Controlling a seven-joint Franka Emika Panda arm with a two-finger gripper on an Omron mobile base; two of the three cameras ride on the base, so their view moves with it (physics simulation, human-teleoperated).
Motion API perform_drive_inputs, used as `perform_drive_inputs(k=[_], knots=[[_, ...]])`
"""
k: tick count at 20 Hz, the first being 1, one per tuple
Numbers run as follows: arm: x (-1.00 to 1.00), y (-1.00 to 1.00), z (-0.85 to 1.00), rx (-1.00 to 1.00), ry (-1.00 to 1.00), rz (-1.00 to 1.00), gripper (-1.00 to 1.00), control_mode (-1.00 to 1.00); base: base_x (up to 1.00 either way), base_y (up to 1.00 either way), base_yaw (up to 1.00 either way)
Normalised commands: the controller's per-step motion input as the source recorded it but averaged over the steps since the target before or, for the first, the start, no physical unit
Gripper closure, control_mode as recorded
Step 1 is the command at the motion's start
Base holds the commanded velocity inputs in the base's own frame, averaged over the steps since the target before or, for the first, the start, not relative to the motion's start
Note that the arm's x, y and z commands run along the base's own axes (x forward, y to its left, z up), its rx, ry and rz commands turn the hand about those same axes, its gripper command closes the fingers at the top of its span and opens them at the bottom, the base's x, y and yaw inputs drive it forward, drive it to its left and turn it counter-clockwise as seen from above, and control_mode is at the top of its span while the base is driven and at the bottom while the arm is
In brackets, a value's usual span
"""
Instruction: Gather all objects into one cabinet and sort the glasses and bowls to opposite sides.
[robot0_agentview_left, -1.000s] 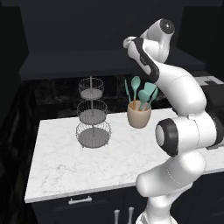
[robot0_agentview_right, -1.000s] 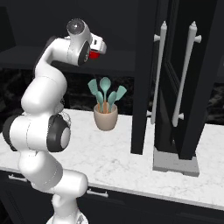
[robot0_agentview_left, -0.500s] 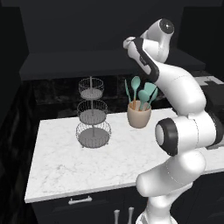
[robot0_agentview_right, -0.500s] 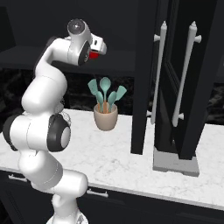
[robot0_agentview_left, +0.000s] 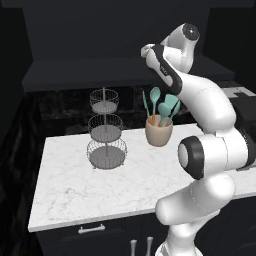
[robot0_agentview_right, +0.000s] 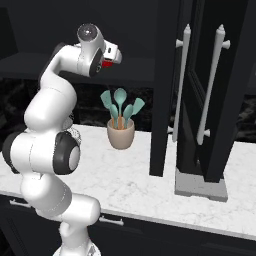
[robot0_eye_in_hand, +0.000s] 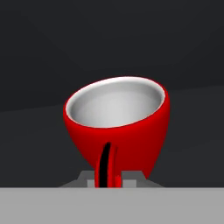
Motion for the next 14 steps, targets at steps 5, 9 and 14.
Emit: perform_drive_inputs(k=[5, 9, 14], knots=[[-0.14, 0.0, -0.01, 0.0, 0.03, 0.0, 1.0, -1.0, 0.0, 0.0, 0.0], [-0.8, 0.0, 0.0, 0.0, 0.01, 0.0, 1.0, -1.0, 0.0, 0.0, 0.0], [-0.99, 0.04, 0.0, 0.0, 0.0, 0.0, 1.0, -1.0, 0.0, 0.0, 0.0]])
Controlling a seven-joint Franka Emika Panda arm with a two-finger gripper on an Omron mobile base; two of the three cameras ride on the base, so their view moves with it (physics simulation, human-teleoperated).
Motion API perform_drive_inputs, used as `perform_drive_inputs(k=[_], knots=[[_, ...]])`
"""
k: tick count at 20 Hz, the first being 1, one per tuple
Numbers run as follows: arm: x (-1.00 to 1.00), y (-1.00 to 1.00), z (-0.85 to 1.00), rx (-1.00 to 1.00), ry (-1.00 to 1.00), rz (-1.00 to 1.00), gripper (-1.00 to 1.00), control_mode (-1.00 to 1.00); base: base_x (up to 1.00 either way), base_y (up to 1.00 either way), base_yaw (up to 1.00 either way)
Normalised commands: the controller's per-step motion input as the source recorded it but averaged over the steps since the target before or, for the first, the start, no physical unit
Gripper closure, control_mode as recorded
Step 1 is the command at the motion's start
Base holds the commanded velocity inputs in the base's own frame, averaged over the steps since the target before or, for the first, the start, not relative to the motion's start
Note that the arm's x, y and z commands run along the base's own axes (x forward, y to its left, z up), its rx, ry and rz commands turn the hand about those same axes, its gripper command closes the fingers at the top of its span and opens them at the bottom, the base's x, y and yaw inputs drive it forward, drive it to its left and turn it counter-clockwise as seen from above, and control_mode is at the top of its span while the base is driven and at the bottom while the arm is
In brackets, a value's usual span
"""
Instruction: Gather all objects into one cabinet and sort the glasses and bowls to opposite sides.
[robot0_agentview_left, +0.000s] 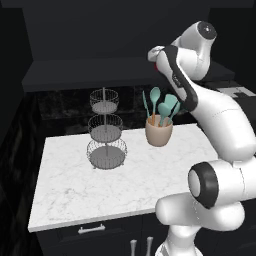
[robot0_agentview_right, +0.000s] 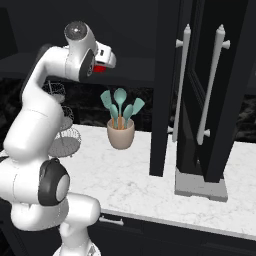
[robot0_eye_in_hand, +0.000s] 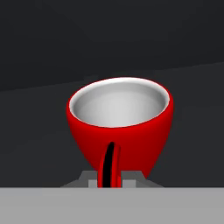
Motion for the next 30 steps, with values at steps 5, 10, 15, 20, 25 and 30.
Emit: perform_drive_inputs(k=[5, 10, 15, 20, 25, 30], knots=[[-1.0, 0.02, 0.08, 0.03, 0.0, 0.0, 1.0, -1.0, 0.0, 0.0, 0.0], [-1.0, 0.0, 0.27, 0.07, 0.03, 0.0, 1.0, -1.0, 0.0, 0.0, 0.0], [-1.0, 0.0, 0.1, 0.04, 0.12, 0.0, 1.0, -1.0, 0.0, 0.0, 0.0], [-1.0, 0.01, -0.01, 0.0, 0.07, 0.0, 1.0, -1.0, 0.0, 0.0, 0.0], [-0.99, 0.0, -0.11, 0.0, -0.01, 0.0, 1.0, -1.0, 0.0, 0.0, 0.0], [-0.48, 0.18, -0.02, 0.0, -0.05, 0.0, 1.0, -1.0, 0.0, 0.0, 0.0]])
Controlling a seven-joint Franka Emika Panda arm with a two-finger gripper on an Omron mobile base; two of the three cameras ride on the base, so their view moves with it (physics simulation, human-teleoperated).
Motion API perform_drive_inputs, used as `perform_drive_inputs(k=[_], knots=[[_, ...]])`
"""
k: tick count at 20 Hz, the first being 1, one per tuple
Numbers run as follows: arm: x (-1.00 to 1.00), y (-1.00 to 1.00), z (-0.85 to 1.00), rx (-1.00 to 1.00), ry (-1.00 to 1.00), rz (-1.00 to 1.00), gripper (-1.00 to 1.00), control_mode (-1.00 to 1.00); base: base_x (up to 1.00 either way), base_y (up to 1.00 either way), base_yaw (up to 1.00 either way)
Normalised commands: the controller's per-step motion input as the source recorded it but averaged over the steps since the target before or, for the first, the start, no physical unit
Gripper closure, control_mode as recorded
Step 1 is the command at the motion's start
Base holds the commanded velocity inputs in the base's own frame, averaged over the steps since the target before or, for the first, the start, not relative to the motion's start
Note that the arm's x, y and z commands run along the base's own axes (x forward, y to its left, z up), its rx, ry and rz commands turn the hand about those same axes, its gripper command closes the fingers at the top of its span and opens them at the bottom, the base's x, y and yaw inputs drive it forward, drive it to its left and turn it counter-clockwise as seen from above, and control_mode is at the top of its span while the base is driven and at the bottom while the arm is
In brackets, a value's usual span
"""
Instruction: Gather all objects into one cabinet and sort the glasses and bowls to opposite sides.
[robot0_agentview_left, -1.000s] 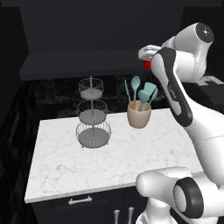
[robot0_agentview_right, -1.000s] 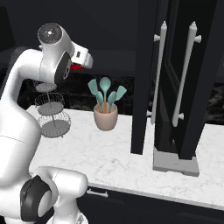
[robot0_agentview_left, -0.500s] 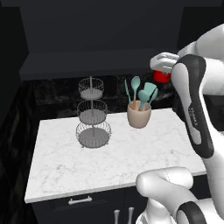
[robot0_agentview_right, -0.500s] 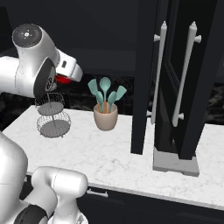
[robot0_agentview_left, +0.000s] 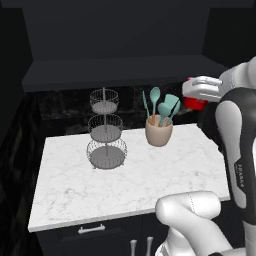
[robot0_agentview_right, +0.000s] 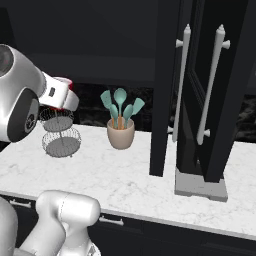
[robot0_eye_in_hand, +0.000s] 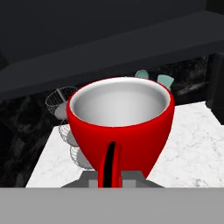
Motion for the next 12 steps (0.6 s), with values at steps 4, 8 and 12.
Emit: perform_drive_inputs(k=[4, 8, 12], knots=[[-0.26, 0.16, 0.0, 0.0, -0.01, 0.0, 1.0, -1.0, 0.0, 0.0, 0.0], [-0.18, 0.21, 0.0, 0.0, 0.0, 0.0, 1.0, -1.0, 0.0, 0.0, 0.0], [0.0, 0.0, 0.0, 0.0, 0.0, 0.0, 1.0, 1.0, -0.88, 0.03, 0.0]])
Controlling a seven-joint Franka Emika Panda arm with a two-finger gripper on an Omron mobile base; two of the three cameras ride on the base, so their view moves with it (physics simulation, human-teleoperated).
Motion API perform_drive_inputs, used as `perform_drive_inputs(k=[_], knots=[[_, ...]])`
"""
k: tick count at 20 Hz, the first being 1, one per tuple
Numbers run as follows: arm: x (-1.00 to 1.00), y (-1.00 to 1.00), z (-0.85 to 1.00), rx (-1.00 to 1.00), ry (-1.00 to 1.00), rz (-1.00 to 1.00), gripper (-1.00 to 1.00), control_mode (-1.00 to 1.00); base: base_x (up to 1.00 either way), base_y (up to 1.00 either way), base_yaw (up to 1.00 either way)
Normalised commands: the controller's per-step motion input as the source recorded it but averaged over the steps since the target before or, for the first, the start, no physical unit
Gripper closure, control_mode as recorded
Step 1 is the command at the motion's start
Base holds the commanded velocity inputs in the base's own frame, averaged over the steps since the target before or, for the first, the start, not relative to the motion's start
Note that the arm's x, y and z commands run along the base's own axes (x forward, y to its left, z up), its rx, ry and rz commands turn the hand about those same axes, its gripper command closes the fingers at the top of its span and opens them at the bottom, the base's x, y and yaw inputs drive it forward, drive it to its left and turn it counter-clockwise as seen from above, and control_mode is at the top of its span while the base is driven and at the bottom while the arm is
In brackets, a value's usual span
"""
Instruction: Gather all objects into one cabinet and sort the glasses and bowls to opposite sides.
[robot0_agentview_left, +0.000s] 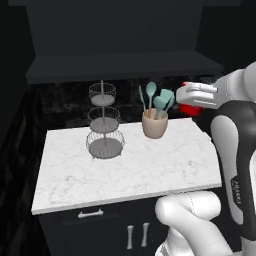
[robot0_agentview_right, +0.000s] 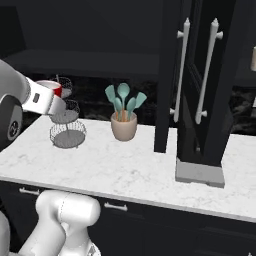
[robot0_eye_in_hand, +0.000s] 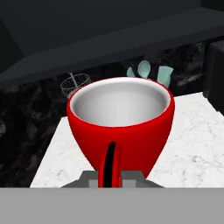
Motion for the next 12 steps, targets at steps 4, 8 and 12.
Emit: perform_drive_inputs(k=[4, 8, 12], knots=[[0.0, 0.0, 0.0, 0.0, 0.0, 0.0, 1.0, 1.0, -1.0, 0.0, 0.0], [0.0, 0.0, 0.0, 0.0, 0.0, 0.0, 1.0, 1.0, -1.0, 0.02, 0.0], [0.0, 0.0, 0.0, 0.0, 0.0, 0.0, 1.0, 1.0, -1.0, 0.0, 0.0]])
